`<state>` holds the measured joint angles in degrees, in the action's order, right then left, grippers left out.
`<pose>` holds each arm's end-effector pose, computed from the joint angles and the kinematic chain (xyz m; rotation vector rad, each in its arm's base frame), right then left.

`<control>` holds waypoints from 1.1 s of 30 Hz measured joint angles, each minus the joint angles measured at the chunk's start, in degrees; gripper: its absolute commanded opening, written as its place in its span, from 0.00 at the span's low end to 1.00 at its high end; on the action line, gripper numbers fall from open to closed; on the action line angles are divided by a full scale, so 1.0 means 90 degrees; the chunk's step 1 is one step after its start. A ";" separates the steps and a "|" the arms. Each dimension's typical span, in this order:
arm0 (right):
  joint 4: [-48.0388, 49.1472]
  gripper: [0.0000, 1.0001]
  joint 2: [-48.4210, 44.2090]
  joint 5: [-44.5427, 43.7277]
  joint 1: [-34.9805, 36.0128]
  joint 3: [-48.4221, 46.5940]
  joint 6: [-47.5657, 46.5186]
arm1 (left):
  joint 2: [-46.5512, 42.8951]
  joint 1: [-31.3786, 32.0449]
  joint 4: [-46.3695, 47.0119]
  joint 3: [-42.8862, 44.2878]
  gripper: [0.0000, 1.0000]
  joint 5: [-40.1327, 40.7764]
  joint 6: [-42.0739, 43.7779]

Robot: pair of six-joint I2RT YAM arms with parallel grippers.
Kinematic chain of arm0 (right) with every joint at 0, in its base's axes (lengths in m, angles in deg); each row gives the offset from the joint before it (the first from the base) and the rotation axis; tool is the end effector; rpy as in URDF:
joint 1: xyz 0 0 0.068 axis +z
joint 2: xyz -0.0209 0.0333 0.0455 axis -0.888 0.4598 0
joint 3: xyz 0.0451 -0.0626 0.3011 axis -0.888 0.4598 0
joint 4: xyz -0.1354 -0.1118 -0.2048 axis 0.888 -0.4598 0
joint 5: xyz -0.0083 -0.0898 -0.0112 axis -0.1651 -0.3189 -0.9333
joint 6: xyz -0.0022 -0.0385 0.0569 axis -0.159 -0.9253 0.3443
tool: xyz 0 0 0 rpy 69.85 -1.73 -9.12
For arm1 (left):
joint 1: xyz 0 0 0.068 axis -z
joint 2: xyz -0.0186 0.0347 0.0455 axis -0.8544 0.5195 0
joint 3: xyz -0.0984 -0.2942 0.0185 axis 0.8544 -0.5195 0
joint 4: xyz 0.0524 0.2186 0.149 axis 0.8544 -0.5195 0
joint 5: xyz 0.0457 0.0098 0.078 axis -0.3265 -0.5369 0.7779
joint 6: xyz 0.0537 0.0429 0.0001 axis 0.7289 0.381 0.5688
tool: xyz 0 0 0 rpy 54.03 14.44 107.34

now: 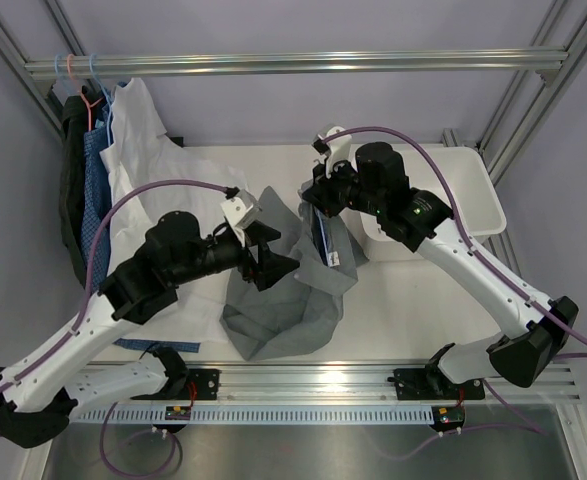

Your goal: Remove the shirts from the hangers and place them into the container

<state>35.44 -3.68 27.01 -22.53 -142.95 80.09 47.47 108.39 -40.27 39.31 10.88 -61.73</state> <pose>0.2498 0.2235 0.4521 -0.8134 1.7676 0.6227 0.1113 -0.1524 0.4450 0.8232 1.6345 -0.9461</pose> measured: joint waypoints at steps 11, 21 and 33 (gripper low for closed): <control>-0.0158 0.00 0.0000 -0.0039 0.0155 0.0000 -0.0282 | 0.1418 0.0002 0.0019 0.0325 0.88 -0.1219 0.0223; -0.0192 0.00 0.0022 -0.0114 0.0189 0.0000 -0.0304 | 0.2004 0.0049 0.0027 0.0605 0.77 -0.1872 0.0328; -0.0197 0.00 0.0372 -0.0347 0.0202 -0.0002 -0.0301 | 0.2072 0.0226 -0.0279 0.0602 0.62 -0.2251 0.0389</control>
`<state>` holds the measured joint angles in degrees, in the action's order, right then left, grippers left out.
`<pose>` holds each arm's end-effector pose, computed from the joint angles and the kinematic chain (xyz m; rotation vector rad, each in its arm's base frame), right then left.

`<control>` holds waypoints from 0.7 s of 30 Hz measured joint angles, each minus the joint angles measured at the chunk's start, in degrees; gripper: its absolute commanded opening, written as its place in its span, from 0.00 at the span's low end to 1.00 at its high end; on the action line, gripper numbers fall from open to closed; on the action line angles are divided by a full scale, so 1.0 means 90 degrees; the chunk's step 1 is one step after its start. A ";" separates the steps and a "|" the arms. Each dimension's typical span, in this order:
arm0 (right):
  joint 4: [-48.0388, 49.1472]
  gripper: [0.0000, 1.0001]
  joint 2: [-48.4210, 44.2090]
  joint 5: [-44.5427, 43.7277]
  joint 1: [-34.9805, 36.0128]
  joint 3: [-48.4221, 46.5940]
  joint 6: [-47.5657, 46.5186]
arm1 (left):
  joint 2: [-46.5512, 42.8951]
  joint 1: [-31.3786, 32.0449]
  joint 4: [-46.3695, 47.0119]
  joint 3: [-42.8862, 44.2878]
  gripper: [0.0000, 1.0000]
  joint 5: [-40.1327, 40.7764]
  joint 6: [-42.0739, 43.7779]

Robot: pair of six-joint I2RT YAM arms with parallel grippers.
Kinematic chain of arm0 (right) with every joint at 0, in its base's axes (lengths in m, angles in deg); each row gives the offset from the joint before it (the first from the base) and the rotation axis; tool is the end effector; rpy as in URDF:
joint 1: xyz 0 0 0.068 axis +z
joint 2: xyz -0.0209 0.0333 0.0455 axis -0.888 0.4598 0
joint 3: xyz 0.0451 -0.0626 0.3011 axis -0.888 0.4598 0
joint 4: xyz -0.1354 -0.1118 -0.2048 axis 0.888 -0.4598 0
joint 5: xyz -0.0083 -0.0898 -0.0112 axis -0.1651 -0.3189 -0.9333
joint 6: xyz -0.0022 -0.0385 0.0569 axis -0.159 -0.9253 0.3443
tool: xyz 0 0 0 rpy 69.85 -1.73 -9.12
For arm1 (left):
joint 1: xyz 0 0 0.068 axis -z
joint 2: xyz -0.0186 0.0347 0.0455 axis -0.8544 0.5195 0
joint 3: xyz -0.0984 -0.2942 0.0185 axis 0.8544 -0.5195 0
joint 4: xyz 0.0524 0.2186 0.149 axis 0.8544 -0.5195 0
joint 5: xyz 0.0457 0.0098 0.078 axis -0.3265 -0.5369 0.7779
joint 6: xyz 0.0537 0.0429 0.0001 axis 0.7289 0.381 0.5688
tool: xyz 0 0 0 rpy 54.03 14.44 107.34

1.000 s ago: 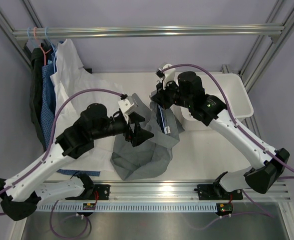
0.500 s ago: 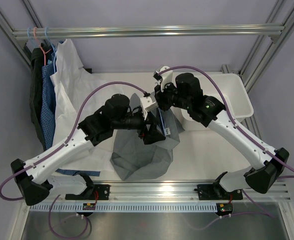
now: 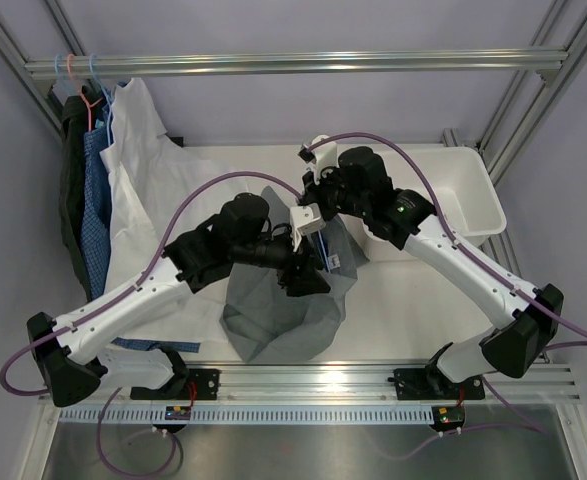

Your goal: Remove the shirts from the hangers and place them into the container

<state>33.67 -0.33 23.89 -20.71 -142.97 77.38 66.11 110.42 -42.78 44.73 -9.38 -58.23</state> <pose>0.2580 0.2412 0.4294 -0.8774 1.8297 0.5451 0.1465 -0.2364 0.4073 1.2197 1.7681 -1.2097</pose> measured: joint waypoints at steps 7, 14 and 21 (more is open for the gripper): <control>-0.0029 0.00 0.0056 -0.0095 0.0000 -0.0012 0.0017 | 0.0000 0.0066 -0.0100 -0.0019 0.55 -0.0010 0.0022; -0.0051 0.00 0.0068 -0.0095 0.0049 -0.0044 0.0056 | 0.0044 0.0170 -0.0007 -0.0211 0.58 0.0000 0.0024; -0.0068 0.00 0.0146 -0.0109 0.0087 -0.0092 0.0100 | 0.0347 0.0204 0.0134 -0.0211 0.40 0.0000 0.0027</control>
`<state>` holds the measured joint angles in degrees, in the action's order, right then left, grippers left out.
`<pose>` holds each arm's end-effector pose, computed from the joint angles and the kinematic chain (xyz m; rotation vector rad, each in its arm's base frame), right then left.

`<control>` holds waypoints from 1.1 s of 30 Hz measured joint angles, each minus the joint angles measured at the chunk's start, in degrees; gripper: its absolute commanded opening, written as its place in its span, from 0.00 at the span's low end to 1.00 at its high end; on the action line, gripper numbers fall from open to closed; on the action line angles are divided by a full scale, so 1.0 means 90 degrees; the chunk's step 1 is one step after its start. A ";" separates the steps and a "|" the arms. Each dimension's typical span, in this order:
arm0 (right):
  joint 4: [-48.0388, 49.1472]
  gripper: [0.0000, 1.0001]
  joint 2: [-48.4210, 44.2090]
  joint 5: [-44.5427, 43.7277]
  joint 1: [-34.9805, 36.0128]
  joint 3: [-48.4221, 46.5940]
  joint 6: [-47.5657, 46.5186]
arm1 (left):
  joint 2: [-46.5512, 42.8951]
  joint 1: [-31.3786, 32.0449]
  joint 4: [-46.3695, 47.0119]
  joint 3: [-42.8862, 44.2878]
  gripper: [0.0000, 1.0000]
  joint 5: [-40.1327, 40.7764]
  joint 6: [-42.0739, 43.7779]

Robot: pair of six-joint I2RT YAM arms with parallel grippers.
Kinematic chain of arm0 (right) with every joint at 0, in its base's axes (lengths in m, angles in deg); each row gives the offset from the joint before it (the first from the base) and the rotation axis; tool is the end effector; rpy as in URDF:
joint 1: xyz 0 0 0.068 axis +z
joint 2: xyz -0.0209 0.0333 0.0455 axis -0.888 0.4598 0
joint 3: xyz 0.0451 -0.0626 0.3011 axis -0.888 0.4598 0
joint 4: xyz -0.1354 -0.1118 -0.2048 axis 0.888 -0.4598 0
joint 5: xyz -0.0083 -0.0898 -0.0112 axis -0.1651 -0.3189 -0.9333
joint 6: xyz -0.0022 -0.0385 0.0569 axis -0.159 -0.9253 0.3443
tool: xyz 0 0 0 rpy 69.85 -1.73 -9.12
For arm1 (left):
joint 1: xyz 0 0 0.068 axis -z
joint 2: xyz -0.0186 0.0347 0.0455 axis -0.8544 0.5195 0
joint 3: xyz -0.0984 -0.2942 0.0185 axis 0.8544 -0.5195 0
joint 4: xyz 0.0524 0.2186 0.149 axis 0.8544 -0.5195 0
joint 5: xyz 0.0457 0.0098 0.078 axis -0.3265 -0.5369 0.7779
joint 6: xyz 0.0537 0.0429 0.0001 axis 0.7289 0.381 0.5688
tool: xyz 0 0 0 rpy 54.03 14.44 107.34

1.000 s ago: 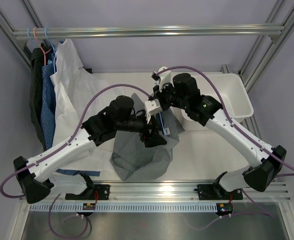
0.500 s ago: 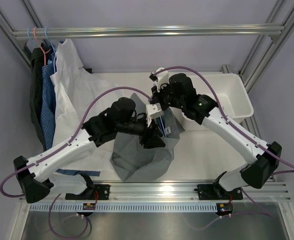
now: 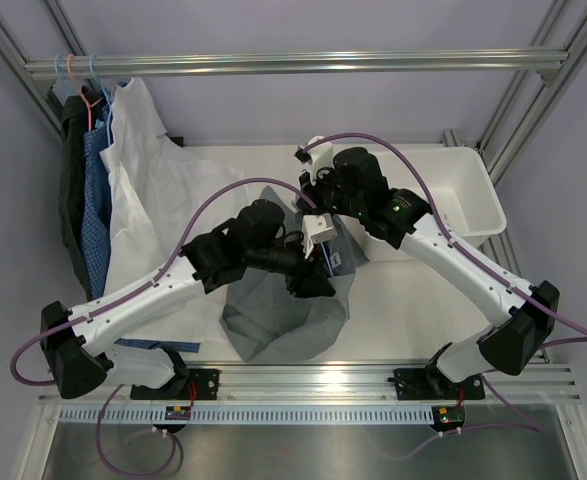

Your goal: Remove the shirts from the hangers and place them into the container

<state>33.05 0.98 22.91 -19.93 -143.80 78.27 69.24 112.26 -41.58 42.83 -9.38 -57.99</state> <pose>0.2601 0.2484 0.4257 -0.8729 1.8547 0.5426 0.1485 -0.2542 0.3830 1.2699 1.8237 -1.2185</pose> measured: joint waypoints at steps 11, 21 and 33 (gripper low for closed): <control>-0.0408 0.00 0.0619 -0.1175 0.0046 -0.0755 0.0493 | -0.0148 0.0165 0.0029 0.0002 0.00 0.0000 -0.0158; -0.1105 0.00 0.1231 -0.2178 0.0104 -0.1515 0.1741 | -0.0685 0.0775 0.0024 0.0250 0.01 0.0687 -0.0372; -0.2191 0.00 0.1741 -0.2761 0.0155 -0.2314 0.2720 | -0.0131 0.1647 -0.0007 0.0389 0.11 0.2140 -0.0442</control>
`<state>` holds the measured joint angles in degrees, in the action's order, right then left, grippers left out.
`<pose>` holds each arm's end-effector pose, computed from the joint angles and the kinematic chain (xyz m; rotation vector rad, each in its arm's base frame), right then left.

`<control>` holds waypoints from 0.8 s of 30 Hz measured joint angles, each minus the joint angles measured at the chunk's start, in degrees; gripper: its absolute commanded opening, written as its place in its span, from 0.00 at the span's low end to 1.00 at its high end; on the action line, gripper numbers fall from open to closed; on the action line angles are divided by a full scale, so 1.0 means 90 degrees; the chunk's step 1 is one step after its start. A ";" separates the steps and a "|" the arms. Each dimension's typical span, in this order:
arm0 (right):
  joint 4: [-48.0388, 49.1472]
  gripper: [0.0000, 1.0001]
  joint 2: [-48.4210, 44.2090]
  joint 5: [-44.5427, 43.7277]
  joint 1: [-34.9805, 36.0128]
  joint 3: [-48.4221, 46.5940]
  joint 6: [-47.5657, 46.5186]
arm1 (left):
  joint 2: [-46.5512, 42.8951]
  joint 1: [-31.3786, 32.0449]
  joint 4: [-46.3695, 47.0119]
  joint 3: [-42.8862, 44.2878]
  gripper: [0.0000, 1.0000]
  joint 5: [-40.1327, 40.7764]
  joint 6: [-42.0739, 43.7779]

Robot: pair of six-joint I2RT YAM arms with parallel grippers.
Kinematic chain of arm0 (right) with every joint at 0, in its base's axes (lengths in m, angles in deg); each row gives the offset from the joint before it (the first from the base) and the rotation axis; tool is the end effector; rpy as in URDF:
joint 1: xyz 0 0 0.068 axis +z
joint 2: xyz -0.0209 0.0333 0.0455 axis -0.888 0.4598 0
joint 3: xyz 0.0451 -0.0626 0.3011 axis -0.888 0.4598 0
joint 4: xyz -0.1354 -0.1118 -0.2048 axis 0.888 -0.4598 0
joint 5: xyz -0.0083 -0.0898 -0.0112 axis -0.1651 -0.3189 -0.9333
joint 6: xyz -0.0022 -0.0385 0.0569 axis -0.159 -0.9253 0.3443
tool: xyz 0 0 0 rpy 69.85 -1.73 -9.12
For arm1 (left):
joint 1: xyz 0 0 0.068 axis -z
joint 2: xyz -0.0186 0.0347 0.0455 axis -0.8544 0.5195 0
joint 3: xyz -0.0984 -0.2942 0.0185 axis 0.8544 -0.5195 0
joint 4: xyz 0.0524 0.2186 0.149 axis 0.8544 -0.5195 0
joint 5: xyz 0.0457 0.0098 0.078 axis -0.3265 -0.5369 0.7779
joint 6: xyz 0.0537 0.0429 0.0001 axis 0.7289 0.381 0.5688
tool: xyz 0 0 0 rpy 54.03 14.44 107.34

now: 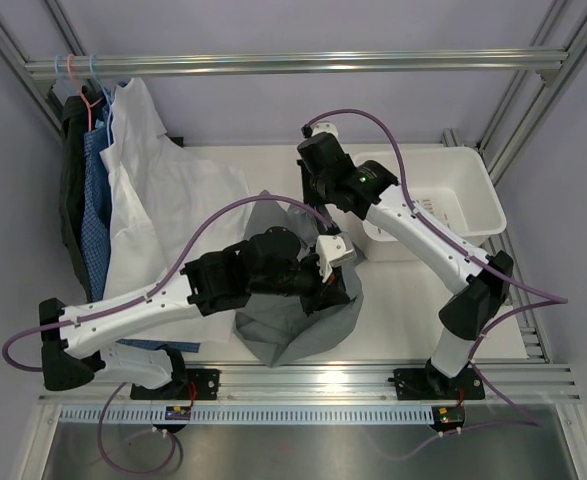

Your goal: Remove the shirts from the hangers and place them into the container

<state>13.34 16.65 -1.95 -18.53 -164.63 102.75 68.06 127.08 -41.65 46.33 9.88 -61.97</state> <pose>0.3109 0.2767 0.4190 -0.2827 2.2162 0.2556 0.0948 -0.2789 0.4074 1.2375 1.7778 -1.0907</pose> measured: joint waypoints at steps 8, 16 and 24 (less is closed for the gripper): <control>-0.0250 0.00 0.0039 -0.0015 0.0000 -0.0199 0.0296 | -0.0197 0.0206 0.0109 -0.0658 0.17 0.0755 -0.0104; -0.0476 0.00 -0.0005 -0.0015 -0.0007 -0.0447 0.0522 | -0.0282 0.0250 0.0255 -0.1418 0.12 0.1885 -0.0534; -0.0408 0.00 -0.0228 -0.0165 -0.0039 -0.0146 0.0828 | -0.1076 0.0301 -0.0056 -0.1613 0.22 0.3160 -0.0903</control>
<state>9.67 14.60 -3.43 -18.88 -165.94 110.21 58.38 129.79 -42.15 31.82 38.31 -70.10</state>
